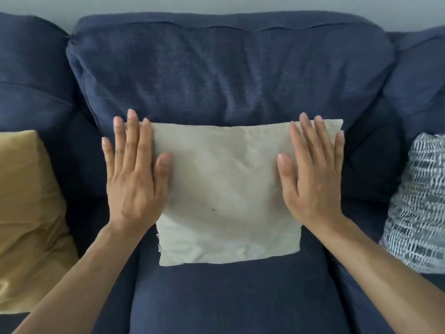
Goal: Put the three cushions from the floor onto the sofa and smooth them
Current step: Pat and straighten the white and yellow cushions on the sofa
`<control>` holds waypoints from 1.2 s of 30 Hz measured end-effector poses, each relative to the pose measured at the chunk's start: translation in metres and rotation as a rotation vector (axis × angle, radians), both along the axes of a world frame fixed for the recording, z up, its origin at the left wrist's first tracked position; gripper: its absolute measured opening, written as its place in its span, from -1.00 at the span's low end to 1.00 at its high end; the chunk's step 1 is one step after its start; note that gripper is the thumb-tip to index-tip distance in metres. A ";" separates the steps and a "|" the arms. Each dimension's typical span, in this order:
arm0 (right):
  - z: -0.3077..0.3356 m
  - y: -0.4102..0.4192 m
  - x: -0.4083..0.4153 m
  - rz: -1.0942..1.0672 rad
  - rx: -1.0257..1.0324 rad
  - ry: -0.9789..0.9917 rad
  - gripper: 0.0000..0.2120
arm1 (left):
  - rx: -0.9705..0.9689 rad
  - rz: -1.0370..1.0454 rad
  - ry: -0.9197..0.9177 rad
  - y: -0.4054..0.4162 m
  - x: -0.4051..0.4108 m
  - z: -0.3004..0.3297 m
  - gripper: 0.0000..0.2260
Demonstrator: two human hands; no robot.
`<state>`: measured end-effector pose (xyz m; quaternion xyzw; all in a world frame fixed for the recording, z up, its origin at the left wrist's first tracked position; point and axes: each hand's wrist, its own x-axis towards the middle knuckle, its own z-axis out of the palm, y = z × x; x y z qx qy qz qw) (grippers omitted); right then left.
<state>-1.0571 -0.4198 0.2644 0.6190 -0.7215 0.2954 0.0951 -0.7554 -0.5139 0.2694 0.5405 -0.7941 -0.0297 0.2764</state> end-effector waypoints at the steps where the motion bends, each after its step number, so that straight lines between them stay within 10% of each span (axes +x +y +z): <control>1: 0.006 0.002 0.011 0.038 -0.018 0.004 -0.44 | -0.044 -0.052 0.017 0.005 -0.006 0.004 -0.44; 7: -0.002 -0.013 0.069 0.243 0.009 0.119 -0.50 | -0.229 -0.466 -0.012 0.017 -0.063 -0.009 -0.57; 20: -0.007 0.000 0.020 -0.155 0.019 -0.035 -0.43 | -0.045 -0.105 0.036 -0.013 0.006 -0.021 -0.42; 28: -0.044 0.023 0.103 0.120 -0.049 0.038 -0.53 | -0.142 -0.277 0.147 0.063 -0.049 -0.052 -0.48; 36: -0.087 0.024 0.063 -0.079 -0.068 -0.011 -0.37 | -0.034 -0.001 0.283 0.031 -0.017 -0.104 -0.38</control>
